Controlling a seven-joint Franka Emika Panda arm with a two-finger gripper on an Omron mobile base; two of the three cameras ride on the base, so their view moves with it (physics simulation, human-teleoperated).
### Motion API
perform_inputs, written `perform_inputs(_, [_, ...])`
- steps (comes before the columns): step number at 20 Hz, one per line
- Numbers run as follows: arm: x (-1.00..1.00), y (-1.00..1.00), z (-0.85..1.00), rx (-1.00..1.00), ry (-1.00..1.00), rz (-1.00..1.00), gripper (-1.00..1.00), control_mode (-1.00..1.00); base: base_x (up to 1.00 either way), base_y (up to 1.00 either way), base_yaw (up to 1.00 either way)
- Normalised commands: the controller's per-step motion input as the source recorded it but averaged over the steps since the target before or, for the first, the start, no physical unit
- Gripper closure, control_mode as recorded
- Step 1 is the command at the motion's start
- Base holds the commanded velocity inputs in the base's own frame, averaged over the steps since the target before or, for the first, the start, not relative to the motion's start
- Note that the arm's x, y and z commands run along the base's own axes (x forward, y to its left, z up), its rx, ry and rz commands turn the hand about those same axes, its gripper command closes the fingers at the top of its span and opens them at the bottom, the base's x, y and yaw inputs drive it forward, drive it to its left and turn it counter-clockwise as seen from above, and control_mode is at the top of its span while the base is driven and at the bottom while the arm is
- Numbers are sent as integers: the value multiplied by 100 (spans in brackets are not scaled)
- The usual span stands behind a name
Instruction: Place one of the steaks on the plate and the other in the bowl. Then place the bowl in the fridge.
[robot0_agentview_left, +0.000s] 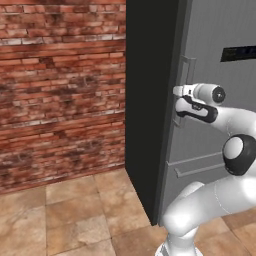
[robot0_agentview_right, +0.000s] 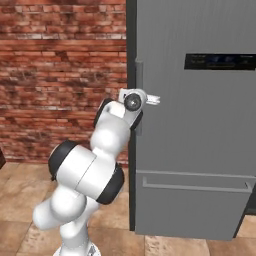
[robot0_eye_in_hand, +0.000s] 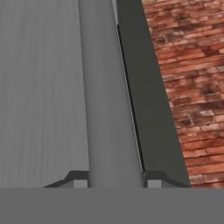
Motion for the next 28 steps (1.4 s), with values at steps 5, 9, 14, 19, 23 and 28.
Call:
perform_inputs(5, [2,-18,2,2,0,0,100,-100,0,0,0])
perform_inputs(9, [-22,-21,4,7,0,0,100,-100,0,0,0])
perform_inputs(14, [-43,-30,9,11,0,0,100,-100,0,0,0])
perform_inputs(19, [-62,-41,6,11,0,0,100,-100,0,0,0])
perform_inputs(23, [-85,-60,0,6,0,0,100,-100,0,0,0])
perform_inputs(28, [-87,-63,0,2,5,0,100,-100,0,0,0])
